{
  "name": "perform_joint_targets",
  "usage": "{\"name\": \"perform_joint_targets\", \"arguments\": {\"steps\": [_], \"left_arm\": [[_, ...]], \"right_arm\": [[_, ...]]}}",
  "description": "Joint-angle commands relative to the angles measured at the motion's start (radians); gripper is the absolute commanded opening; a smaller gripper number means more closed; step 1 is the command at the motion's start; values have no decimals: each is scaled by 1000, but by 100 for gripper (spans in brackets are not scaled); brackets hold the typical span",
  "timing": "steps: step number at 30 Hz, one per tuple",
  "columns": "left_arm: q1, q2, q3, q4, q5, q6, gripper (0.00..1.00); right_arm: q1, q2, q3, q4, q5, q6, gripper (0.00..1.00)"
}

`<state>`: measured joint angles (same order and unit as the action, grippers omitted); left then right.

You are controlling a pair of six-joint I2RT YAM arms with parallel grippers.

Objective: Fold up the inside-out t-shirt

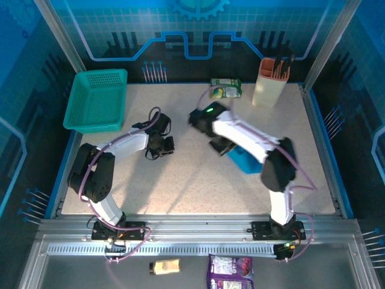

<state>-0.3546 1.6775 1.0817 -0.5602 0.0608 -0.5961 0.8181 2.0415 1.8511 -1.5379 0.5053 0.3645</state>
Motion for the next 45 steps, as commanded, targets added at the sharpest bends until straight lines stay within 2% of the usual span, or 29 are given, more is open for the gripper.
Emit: {"name": "perform_joint_targets", "arguments": {"steps": [1,4,8,11,12,14,18,21,26,30,35,40,45], "left_arm": [[62,-100,-51,-23,-34,-5,5],[118,-171,-94,-28,-32,1,6],[156,-232,-116,-54,-36,13,7],[166,-274,-133,-64,-39,-1,9],[166,-288,-136,-69,-38,-7,10],[166,-316,-131,-90,-25,-18,13],[159,-397,-140,-107,6,-49,15],[100,-414,-137,-108,30,-74,15],[-93,-346,-115,-65,62,-155,11],[-243,-247,-120,36,134,-232,10],[-374,-100,-143,97,210,-278,8],[-403,-60,-293,157,214,-335,6],[-363,-62,-324,95,68,-266,4]], "right_arm": [[130,133,96,90,-264,153,0],[175,245,213,168,-358,152,0],[179,269,222,321,-456,176,6],[177,264,234,411,-522,192,18],[173,255,236,450,-567,187,29],[172,221,239,498,-608,181,43],[144,68,129,671,-772,173,59],[94,-48,-11,793,-868,217,60],[-59,-185,-279,881,-918,243,53],[-190,-214,-435,881,-997,192,47],[-281,-186,-551,904,-1060,133,44],[-338,-153,-666,942,-1013,171,42],[-365,-198,-783,989,-928,225,41]]}}
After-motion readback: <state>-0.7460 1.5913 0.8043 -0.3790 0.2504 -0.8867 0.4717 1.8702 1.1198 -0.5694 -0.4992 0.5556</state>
